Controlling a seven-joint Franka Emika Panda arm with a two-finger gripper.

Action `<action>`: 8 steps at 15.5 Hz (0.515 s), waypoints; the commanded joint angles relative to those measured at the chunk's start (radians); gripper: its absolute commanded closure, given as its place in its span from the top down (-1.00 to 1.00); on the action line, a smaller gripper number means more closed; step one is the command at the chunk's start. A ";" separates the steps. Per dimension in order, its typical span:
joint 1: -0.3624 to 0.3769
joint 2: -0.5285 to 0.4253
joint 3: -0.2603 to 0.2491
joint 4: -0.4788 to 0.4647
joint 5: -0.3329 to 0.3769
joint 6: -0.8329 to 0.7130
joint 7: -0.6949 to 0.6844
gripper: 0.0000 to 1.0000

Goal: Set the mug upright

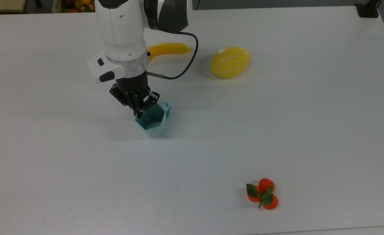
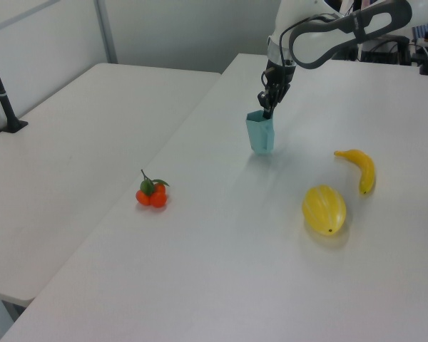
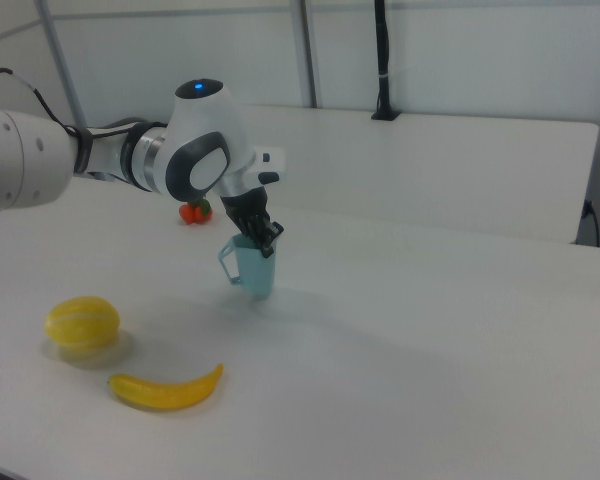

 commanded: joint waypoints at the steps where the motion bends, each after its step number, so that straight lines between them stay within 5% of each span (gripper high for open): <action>1: 0.000 -0.032 0.001 -0.016 0.011 -0.031 -0.021 1.00; 8: -0.004 -0.075 -0.008 -0.016 0.011 -0.137 -0.070 1.00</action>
